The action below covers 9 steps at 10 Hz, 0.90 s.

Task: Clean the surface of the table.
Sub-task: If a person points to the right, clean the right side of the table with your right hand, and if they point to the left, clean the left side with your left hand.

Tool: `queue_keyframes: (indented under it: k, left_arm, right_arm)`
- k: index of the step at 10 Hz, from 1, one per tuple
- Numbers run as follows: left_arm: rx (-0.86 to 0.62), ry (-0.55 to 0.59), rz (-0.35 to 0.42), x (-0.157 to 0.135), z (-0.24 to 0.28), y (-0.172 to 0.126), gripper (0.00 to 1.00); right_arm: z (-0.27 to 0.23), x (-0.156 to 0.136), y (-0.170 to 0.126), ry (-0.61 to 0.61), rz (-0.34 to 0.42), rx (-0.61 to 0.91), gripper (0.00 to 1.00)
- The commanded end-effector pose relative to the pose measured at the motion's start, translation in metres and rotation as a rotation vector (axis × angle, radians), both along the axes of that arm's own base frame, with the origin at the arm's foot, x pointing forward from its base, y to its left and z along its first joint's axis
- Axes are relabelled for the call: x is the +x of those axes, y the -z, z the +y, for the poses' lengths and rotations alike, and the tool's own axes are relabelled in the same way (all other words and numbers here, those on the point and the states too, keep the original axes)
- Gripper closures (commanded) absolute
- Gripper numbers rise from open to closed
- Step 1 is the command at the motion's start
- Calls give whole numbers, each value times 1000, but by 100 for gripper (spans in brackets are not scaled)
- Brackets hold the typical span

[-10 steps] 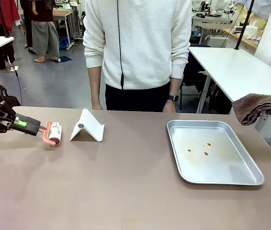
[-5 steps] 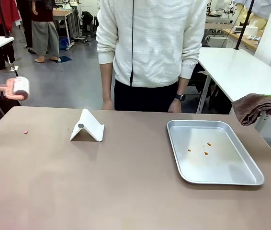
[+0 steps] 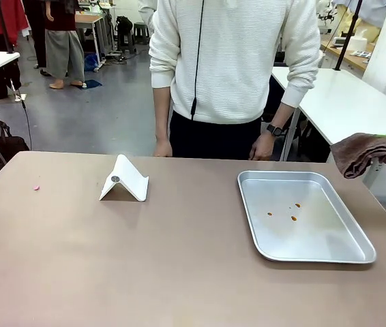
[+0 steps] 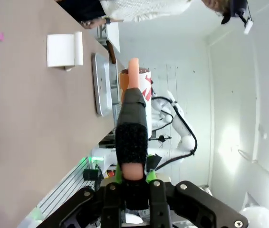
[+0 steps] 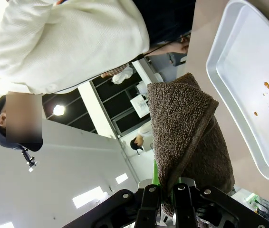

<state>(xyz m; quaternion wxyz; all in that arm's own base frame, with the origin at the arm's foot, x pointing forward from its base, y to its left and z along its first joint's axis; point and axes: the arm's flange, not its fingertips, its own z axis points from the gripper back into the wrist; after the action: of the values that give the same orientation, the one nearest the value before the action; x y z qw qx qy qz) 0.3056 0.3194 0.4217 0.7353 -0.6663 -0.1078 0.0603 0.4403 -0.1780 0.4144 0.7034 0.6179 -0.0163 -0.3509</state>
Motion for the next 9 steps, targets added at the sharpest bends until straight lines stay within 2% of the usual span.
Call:
queue_keyframes:
  k: [1, 2, 3, 4, 9]
  left_arm:
    - [69, 72, -18, -2, 20, 11, 81]
    - [136, 91, -24, -6, 22, 19, 81]
    - [161, 62, 4, -5, 23, 23, 81]
    - [69, 47, 2, -7, 17, 11, 81]
    - [69, 47, 2, -7, 17, 11, 81]
  right_arm:
    - [0, -2, -4, 4, -6, -1, 100]
    - [0, -2, -4, 4, -6, -1, 100]
    - [0, -2, -4, 4, -6, -1, 100]
    - [0, -2, -4, 4, -6, -1, 100]
    - [0, -2, -4, 4, -6, -1, 100]
